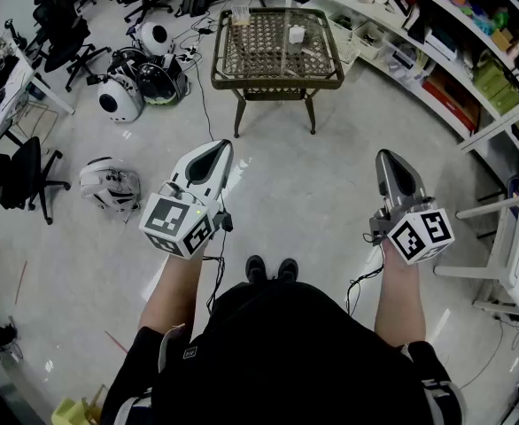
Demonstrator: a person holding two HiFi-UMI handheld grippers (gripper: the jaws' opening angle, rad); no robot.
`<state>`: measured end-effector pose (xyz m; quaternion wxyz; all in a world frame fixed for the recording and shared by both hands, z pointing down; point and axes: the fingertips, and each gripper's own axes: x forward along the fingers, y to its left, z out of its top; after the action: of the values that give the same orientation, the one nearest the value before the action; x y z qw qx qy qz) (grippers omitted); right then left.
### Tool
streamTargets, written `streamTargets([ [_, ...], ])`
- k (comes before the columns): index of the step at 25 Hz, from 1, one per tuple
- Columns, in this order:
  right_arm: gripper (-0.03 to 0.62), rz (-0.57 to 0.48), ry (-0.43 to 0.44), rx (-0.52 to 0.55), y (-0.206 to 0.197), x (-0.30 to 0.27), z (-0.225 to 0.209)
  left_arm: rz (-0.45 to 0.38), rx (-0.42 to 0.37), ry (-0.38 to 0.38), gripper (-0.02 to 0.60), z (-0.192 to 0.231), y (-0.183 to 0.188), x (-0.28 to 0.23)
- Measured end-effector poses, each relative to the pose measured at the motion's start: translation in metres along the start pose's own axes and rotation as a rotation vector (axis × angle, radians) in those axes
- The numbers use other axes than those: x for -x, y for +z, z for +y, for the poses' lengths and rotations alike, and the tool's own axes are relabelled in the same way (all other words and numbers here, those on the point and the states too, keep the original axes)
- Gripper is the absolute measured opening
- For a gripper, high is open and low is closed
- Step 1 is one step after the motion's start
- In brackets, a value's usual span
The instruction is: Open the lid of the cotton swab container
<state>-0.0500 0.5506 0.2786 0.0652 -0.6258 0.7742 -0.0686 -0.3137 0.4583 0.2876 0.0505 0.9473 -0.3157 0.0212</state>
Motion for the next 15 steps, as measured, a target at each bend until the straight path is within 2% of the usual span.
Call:
streamTargets([
  [9, 0.006, -0.006, -0.006, 0.013, 0.004, 0.006, -0.008, 0.017, -0.002, 0.023, 0.003, -0.007, -0.002, -0.003],
  [15, 0.008, -0.018, -0.022, -0.036, 0.003, 0.020, -0.023, 0.026, 0.014, 0.046, 0.002, -0.011, -0.005, -0.006],
])
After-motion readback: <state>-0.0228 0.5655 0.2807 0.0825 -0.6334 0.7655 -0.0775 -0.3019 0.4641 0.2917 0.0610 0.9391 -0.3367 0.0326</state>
